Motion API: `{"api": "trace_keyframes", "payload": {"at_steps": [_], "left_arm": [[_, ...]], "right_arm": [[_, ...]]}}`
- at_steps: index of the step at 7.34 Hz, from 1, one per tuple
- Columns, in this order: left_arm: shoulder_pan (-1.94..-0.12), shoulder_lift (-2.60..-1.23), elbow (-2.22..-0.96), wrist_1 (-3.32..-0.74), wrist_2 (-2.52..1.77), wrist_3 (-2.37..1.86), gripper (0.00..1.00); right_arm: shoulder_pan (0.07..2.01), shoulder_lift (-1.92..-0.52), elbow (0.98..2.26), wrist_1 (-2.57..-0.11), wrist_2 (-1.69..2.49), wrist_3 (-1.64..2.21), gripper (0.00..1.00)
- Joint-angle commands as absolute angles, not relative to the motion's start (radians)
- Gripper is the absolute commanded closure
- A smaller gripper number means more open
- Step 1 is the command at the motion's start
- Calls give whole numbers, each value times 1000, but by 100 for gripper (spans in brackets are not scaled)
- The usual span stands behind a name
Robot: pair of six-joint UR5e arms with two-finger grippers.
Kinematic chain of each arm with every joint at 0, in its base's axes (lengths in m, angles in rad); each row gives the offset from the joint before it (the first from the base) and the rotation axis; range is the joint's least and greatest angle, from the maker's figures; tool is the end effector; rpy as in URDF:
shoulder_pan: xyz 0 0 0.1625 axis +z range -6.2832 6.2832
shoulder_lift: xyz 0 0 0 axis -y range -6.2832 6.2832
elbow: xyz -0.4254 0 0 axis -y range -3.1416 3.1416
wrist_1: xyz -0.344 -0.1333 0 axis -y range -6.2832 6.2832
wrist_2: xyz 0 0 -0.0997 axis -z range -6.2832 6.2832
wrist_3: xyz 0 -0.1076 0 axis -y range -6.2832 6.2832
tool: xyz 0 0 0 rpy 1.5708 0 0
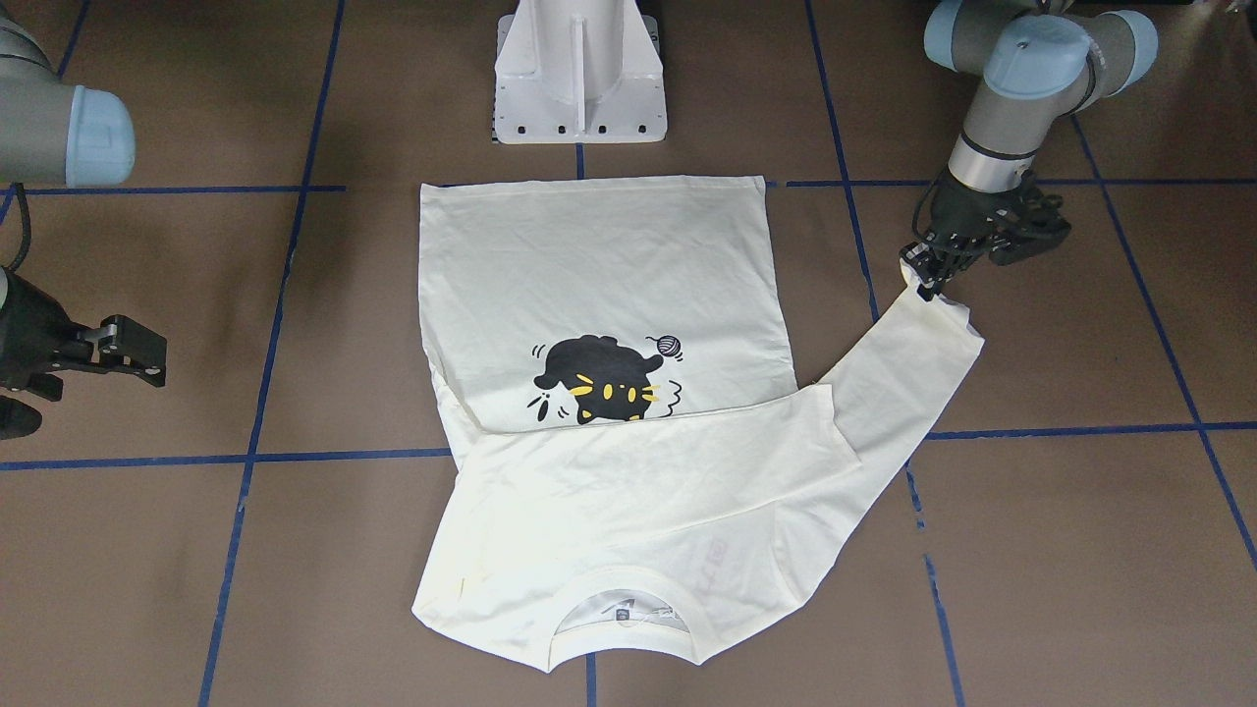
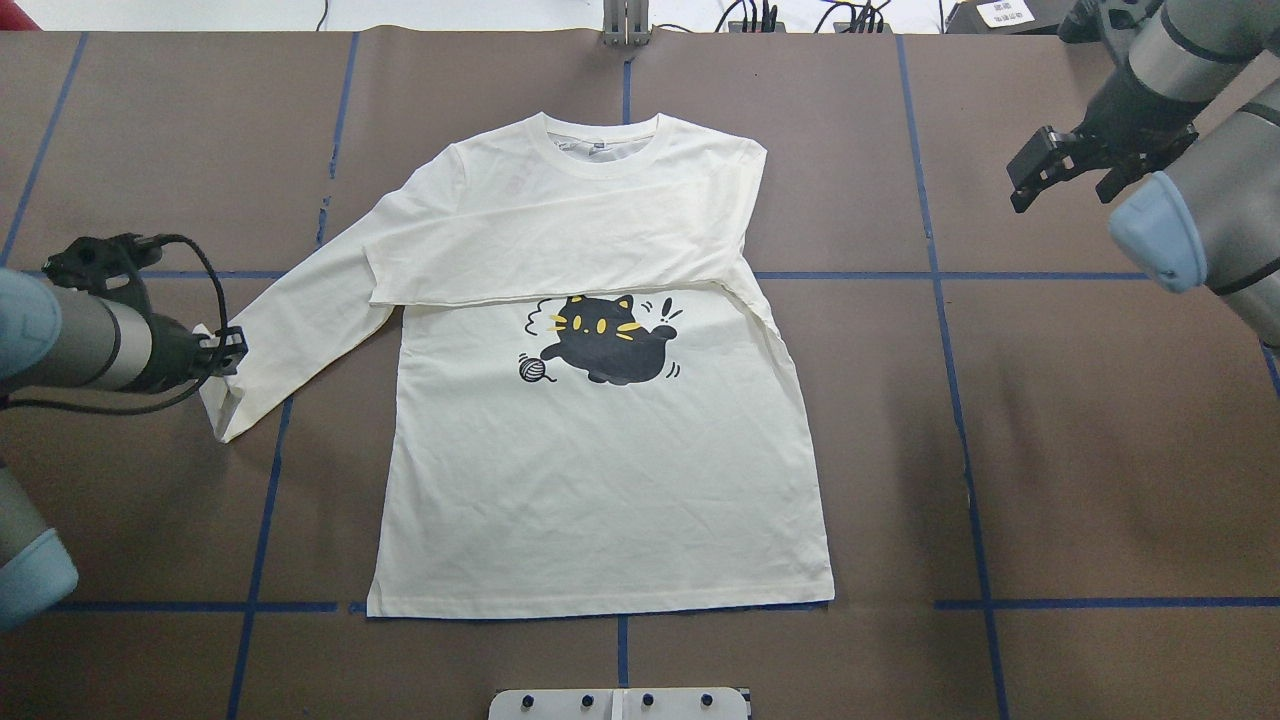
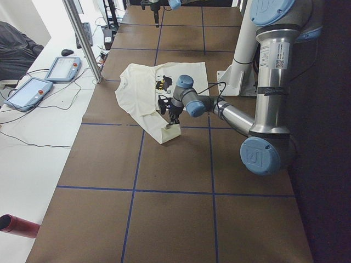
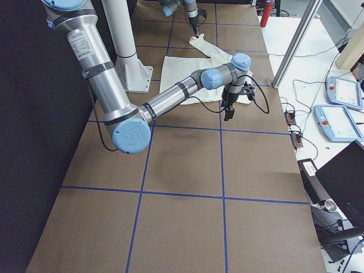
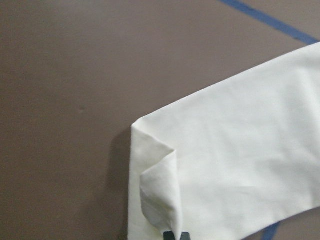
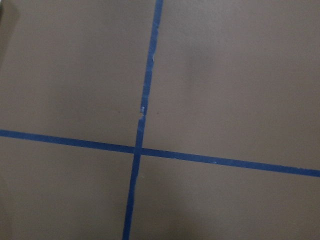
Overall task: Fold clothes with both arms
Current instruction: 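Grasp the other cuff with the left gripper and fold it across the body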
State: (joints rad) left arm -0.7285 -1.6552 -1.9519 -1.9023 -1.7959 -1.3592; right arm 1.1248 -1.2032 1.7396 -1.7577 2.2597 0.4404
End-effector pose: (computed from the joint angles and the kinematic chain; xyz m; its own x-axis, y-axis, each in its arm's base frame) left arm 0.2913 -0.4064 0.4340 0.6211 -0.2798 -0.7321 0.4085 0.9128 -0.0023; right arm -0.1876 -0.5429 0.4276 0.7178 -0.1175 0.6862 0.1097 0.9924 0.0551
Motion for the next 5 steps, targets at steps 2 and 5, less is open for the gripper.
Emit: {"api": "trace_keyframes", "payload": {"at_steps": [2,5], "left_arm": [[-791,-2085,-1873,-1709,-1810,-1264,100],[-807,-2447,-1611,-1870,-1899,-1533,100]], "right_arm": [[1126,-1359,1781,-1623,2250,449,0],[1126,-1367,1773,-1618,2252,452,0]]}}
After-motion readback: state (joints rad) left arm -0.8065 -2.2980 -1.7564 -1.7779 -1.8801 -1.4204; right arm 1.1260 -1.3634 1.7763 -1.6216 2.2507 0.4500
